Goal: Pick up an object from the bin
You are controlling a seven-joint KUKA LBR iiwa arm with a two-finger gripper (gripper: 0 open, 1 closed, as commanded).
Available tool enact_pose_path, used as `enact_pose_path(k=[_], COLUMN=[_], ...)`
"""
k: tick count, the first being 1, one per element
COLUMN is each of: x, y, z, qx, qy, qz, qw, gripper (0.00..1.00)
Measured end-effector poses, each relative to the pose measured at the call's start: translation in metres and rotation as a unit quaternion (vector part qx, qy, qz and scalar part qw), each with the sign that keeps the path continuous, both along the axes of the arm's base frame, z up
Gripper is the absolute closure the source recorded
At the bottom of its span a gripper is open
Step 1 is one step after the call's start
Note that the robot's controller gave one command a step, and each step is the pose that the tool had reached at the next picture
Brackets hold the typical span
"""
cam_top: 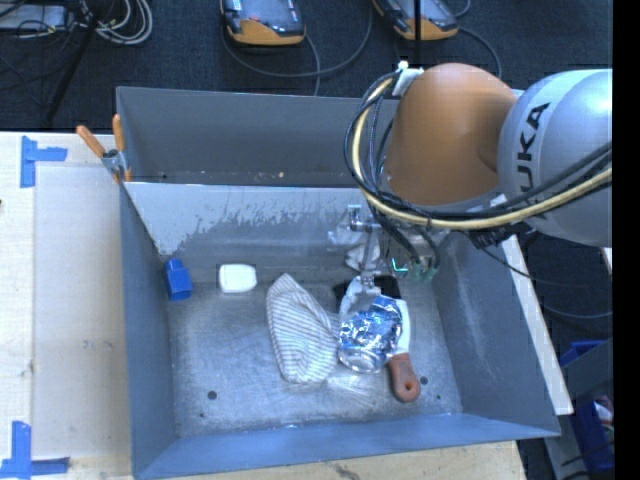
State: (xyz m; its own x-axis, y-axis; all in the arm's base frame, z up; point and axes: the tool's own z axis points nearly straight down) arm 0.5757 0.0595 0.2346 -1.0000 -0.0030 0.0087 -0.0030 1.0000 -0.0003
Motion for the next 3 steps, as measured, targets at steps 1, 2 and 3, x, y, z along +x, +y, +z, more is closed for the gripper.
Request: enact_pose_path(k=[1,2,3], x=[0.001,0.001,0.005], y=[-0.001,-0.001,0.001], z=[0.005,0.005,-0.035], qx=[0.0,0.0,0.001], qy=[-0.004,-0.004,-0.0086], qz=[-0.002,-0.002,-0.001], qw=[1.0,1.0,1.0], gripper=[1.0,1.0,1.0])
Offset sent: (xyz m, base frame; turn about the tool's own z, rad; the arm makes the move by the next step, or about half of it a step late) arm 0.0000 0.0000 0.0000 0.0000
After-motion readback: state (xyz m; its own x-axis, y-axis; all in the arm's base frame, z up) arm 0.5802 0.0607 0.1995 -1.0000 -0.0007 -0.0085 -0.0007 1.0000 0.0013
